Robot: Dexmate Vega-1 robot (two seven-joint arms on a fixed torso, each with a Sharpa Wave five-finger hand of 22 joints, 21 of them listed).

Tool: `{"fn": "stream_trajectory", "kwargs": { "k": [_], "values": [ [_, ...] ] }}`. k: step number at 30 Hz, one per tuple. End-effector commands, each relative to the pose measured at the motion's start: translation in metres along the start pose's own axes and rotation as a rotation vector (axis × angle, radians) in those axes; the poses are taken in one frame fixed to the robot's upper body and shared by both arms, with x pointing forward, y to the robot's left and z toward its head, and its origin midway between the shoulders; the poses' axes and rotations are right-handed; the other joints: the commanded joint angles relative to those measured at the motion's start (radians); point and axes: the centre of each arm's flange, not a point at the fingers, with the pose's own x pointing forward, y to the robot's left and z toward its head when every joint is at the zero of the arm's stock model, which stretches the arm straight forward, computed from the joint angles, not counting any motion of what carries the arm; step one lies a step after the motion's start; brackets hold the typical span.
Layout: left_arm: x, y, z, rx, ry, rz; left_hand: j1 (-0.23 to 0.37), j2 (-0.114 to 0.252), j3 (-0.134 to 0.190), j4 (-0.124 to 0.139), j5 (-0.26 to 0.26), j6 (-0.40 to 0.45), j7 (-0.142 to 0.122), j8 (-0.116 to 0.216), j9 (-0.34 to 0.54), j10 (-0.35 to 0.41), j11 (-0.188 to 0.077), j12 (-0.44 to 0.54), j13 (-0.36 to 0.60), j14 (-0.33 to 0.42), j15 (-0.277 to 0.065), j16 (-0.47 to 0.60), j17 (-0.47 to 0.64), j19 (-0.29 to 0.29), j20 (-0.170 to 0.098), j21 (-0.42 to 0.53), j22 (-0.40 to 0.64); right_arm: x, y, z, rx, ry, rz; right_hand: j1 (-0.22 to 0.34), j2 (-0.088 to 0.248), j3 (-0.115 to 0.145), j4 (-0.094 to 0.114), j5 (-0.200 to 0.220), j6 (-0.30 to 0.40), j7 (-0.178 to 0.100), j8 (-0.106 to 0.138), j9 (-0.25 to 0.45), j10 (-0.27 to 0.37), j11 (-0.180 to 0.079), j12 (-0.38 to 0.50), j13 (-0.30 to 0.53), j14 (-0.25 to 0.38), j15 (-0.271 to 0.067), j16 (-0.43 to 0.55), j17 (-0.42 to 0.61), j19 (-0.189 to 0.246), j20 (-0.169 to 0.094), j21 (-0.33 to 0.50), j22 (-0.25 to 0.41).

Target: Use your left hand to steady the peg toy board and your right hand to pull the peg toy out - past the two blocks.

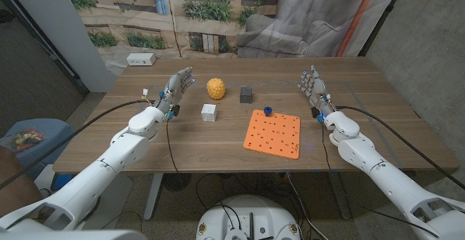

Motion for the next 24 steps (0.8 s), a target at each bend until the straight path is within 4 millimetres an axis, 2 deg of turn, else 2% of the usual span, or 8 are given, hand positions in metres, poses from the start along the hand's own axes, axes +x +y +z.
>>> {"fn": "stream_trajectory", "kwargs": {
  "k": [1, 20, 24],
  "values": [
    [-0.027, -0.003, 0.030, 0.161, 0.012, -0.032, 0.002, 0.082, 0.010, -0.002, 0.007, 0.010, -0.002, 0.008, 0.004, 0.008, -0.008, 0.007, 0.004, 0.000, -0.007, 0.007, 0.002, 0.009, -0.045, 0.003, 0.005, 0.008, -0.001, -0.002, -0.010, -0.006, 0.018, 0.008, 0.004, 0.010, -0.002, 0.008, 0.008, 0.000, 0.005, 0.002, 0.004, -0.006, 0.008, 0.003, 0.001, -0.006, 0.005, -0.001, 0.003, -0.008, 0.006, 0.002],
    [-0.053, -0.027, 0.074, 0.414, -0.004, -0.080, 0.000, 0.083, 0.014, 0.001, 0.007, 0.032, -0.014, 0.013, 0.004, 0.030, -0.023, 0.011, 0.004, 0.018, -0.019, 0.009, 0.004, 0.018, -0.053, 0.003, 0.005, 0.016, -0.017, -0.004, 0.005, -0.014, 0.048, 0.011, 0.008, 0.014, -0.007, 0.009, 0.017, 0.002, 0.009, 0.001, 0.009, -0.007, 0.011, 0.002, 0.006, -0.011, 0.009, -0.010, 0.004, -0.011, 0.009, 0.001],
    [-0.056, -0.034, 0.079, 0.445, -0.027, -0.098, 0.002, 0.090, 0.019, 0.002, 0.008, 0.049, -0.014, 0.017, 0.004, 0.043, -0.022, 0.014, 0.004, 0.021, -0.024, 0.008, 0.003, 0.020, -0.063, 0.003, 0.005, 0.016, -0.021, -0.005, 0.013, -0.020, 0.046, 0.012, 0.009, 0.015, -0.007, 0.009, 0.018, 0.002, 0.009, 0.001, 0.009, -0.007, 0.012, 0.002, 0.006, -0.011, 0.010, -0.012, 0.004, -0.012, 0.009, 0.001]
  ]
}}
